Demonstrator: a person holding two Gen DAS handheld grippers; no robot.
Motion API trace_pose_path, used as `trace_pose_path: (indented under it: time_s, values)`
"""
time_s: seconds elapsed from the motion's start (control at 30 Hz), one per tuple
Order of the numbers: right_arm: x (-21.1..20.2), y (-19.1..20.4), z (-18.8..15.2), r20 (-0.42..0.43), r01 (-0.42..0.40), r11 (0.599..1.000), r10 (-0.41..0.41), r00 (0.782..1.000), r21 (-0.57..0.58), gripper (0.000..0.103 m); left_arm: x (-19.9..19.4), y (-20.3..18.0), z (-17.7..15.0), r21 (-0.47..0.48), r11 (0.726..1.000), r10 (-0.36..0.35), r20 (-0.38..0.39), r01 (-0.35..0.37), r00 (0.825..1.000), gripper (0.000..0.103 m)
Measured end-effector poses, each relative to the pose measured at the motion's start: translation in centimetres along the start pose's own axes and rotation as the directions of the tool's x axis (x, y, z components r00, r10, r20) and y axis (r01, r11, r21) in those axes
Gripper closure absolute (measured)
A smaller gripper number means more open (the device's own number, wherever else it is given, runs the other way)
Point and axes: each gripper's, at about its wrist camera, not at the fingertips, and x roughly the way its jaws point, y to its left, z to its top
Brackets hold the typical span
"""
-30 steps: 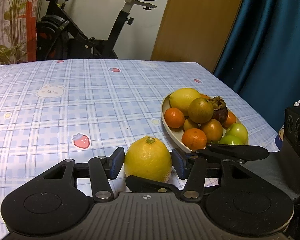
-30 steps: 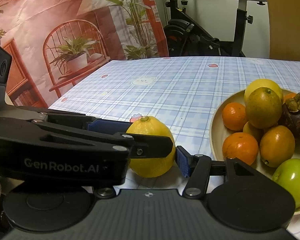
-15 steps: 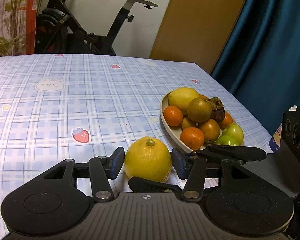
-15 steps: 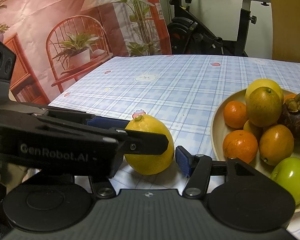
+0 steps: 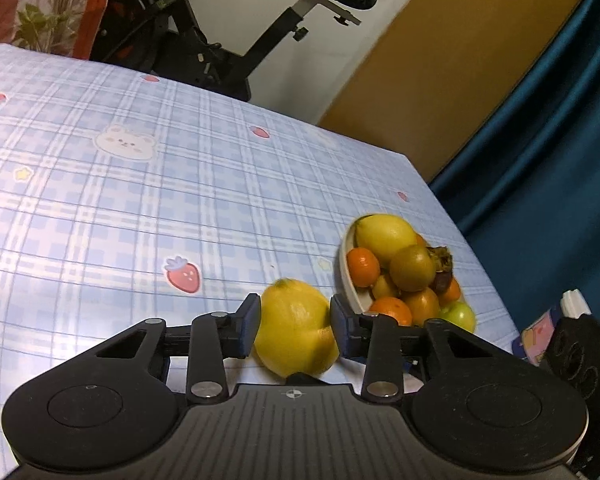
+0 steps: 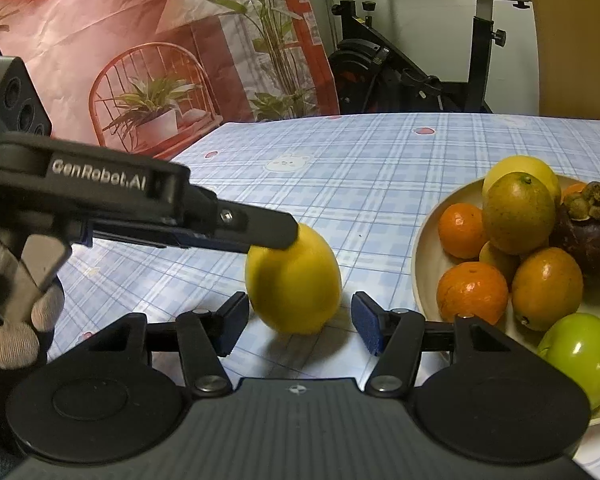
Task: Organize fruits
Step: 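Carry the lemon toward the plate with both grippers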
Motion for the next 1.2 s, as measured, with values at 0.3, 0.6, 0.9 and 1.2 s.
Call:
trace_pose_path:
  time_s: [0.3,0.6,0.9,1.2]
  values:
    - [0.9,0.2,0.7,0.004,0.028,0.999,-0.028,1.000,-0.044,0.042,1.1,-0.4,0.4,0.056,0.998,0.007,0.011,-0.007,1.000,0.061]
    - [1.5,-0.2,0.4,0.004,0.024,1.000,-0.024,1.000,-0.016,0.046,1.9,-1.2,-0.5,0.115,0.993,-0.012,-0.010,0.013,1.000,0.049]
    - [0.9,0.0,0.0,0.017,0.024,1.000,-0.024,1.000,-0.009,0.046,1.8,-2.1,-1.5,0.167,0.986,0.010,0.011,-0.012,1.000,0.049]
    - [-3.1,-0.1,1.0,0.137,0.073,0.997,-0.072,0.988,-0.006,0.046,0.5,-6.2,0.2,0.249,0.967,-0.067,0.086,0.044,0.994,0.049]
